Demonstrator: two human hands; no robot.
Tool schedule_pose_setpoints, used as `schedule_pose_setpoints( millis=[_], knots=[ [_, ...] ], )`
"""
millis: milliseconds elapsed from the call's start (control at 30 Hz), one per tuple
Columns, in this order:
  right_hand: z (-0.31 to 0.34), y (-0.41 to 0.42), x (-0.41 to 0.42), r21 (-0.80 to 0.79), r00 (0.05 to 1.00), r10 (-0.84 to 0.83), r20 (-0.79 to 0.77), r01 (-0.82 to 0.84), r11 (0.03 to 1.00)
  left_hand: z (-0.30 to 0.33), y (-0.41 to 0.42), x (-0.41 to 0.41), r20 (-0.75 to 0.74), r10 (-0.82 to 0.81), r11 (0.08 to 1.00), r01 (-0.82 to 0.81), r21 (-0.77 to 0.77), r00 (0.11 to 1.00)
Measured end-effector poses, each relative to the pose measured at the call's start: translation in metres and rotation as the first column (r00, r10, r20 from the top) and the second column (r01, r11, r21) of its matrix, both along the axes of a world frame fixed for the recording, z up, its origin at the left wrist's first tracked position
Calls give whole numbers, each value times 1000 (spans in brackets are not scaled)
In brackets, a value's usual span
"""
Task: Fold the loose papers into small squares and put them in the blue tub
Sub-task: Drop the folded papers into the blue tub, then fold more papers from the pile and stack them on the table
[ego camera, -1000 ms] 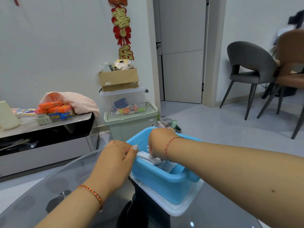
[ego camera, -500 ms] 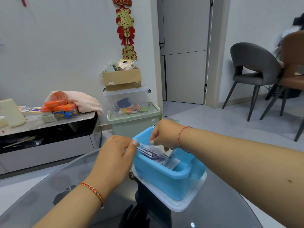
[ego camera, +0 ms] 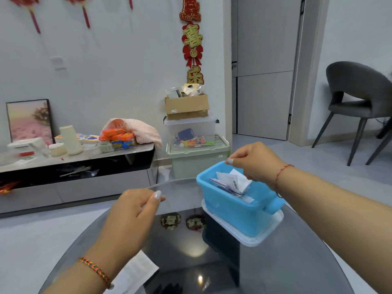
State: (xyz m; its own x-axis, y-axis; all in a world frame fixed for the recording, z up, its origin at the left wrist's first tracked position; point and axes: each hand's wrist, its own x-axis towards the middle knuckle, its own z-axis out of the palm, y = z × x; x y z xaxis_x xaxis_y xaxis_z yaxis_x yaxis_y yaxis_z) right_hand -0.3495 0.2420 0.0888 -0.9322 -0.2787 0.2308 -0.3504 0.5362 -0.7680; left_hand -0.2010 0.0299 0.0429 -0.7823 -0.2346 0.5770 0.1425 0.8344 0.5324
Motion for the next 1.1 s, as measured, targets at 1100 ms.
schedule_pose_setpoints(
  millis=[1100],
  knots=[
    [-120, 10, 210, -231, 891, 232, 389, -149, 961, -90, -89, 90, 659, 354, 926, -147, -349, 664]
  ],
)
